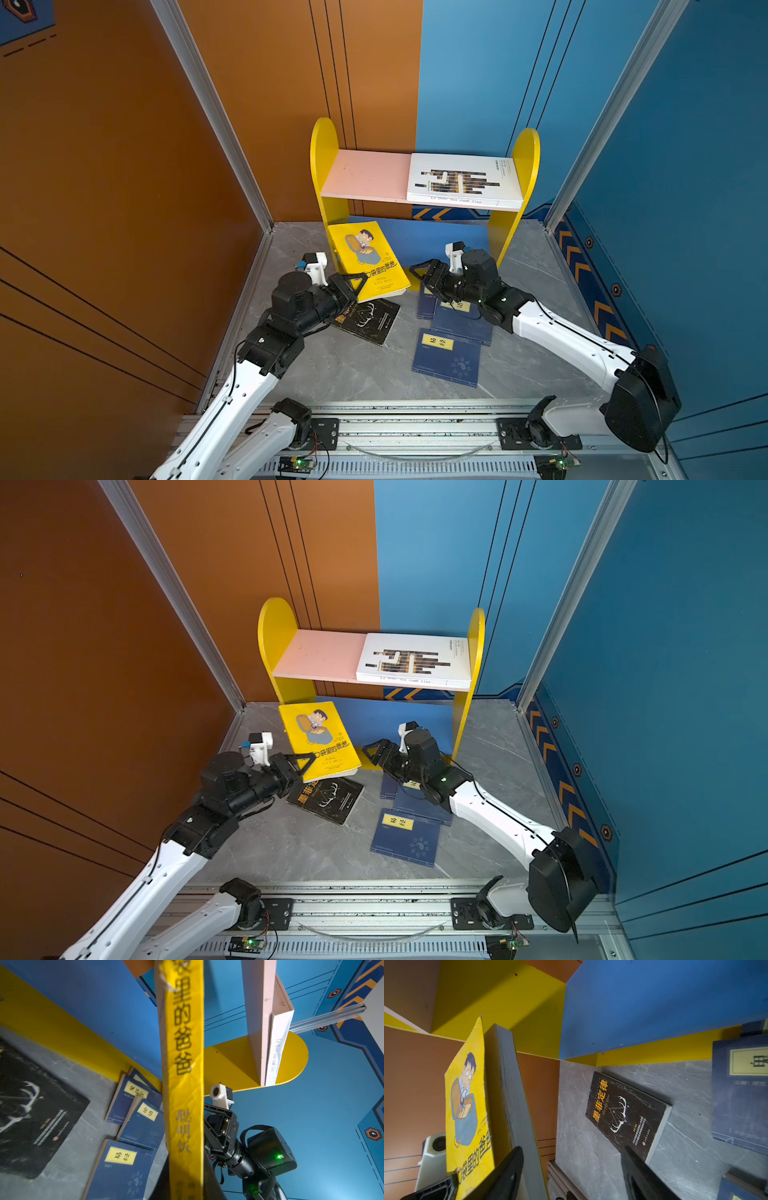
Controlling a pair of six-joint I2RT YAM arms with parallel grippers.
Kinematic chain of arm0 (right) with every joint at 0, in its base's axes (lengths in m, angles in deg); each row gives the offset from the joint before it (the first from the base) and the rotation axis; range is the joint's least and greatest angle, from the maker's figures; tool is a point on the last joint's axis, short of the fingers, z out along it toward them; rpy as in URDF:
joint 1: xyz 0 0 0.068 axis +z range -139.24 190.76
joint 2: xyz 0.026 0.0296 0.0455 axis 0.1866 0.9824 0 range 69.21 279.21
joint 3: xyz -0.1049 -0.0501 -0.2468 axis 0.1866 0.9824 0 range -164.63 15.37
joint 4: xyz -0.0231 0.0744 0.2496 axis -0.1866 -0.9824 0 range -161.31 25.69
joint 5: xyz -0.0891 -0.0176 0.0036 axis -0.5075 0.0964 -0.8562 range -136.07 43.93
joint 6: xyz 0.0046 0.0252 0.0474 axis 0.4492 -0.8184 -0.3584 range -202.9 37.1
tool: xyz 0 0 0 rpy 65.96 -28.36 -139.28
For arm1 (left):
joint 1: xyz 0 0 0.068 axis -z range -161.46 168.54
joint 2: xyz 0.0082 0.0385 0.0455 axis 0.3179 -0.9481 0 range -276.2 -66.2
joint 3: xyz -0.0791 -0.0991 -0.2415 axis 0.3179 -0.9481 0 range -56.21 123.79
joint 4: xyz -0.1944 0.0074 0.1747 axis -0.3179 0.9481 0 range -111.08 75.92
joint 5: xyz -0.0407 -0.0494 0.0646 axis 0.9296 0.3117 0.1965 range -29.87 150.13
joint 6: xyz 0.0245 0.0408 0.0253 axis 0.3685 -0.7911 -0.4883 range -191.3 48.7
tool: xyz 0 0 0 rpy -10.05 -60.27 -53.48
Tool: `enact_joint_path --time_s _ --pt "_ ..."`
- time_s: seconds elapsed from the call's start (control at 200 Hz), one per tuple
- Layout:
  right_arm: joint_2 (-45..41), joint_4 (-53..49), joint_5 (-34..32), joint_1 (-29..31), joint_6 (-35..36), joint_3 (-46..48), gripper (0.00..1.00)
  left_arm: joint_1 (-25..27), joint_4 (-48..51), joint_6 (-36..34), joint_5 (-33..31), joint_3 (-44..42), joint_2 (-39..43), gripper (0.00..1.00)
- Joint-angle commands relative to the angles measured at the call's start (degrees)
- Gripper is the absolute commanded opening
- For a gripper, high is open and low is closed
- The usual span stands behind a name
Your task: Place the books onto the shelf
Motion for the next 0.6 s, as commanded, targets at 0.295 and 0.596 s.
enact_joint_path --time_s 0.295,0.596 --pt "-9.03 18.2 1.36 -6.92 -16.51 10.99 0.74 9.07 -29.44 -0.99 -20.49 4.86 -19.02 0.0" --pt "-11.24 18.56 6.52 -14.12 -20.94 14.68 0.74 11.55 -34.19 3.27 -28.11 5.75 -27.93 0.0"
